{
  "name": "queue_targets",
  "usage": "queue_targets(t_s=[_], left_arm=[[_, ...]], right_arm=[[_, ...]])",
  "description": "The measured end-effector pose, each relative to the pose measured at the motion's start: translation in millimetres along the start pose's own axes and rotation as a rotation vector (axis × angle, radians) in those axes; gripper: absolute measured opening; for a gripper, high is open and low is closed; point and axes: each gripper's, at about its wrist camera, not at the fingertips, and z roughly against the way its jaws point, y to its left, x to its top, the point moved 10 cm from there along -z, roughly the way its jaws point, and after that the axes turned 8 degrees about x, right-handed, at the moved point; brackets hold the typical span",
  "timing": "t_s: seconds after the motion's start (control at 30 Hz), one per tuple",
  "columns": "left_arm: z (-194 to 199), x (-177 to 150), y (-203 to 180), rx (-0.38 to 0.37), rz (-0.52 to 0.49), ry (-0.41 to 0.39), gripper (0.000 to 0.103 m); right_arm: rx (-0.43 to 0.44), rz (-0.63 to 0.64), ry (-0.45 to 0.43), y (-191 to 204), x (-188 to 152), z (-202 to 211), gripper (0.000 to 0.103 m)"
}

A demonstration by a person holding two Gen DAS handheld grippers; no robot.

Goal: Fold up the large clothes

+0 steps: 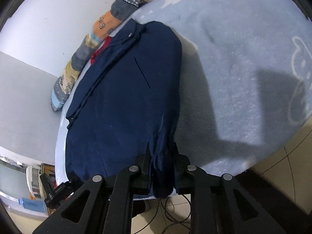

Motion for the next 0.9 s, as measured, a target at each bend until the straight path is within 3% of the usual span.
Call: queue_targets(t_s=[0.03, 0.1, 0.23, 0.4, 0.63, 0.8, 0.9], left_arm=[[0, 0, -1, 0.029, -0.027, -0.012, 0.051], [3, 1, -5, 0.068, -0.069, -0.04, 0.021], [13, 1, -2, 0.062, -0.057, -0.072, 0.02], [32, -1, -6, 0.035, -0.071, -0.121, 0.019], [57, 4, -2, -0.016, -0.054, -0.164, 0.019], [70, 21, 3, -0.059, -0.017, -0.177, 0.019], [82, 36, 6, -0.074, 0.0, -0.203, 0.019]], right_arm=[[0.019, -0.014, -0.005, -1, 1, -4, 0.021], [0.02, -0.043, 0.014, -7, 0, -13, 0.021], [0.017, 0.05, 0.005, 11, -1, -8, 0.014], [0.141, -0.003, -0.043, 19, -9, 28, 0.013], [0.223, 0.017, -0.064, 35, -15, 63, 0.013], [0.338, 0.001, -0.098, 56, 5, 84, 0.013], [0.357, 0.033, -0.118, 73, 22, 93, 0.013]])
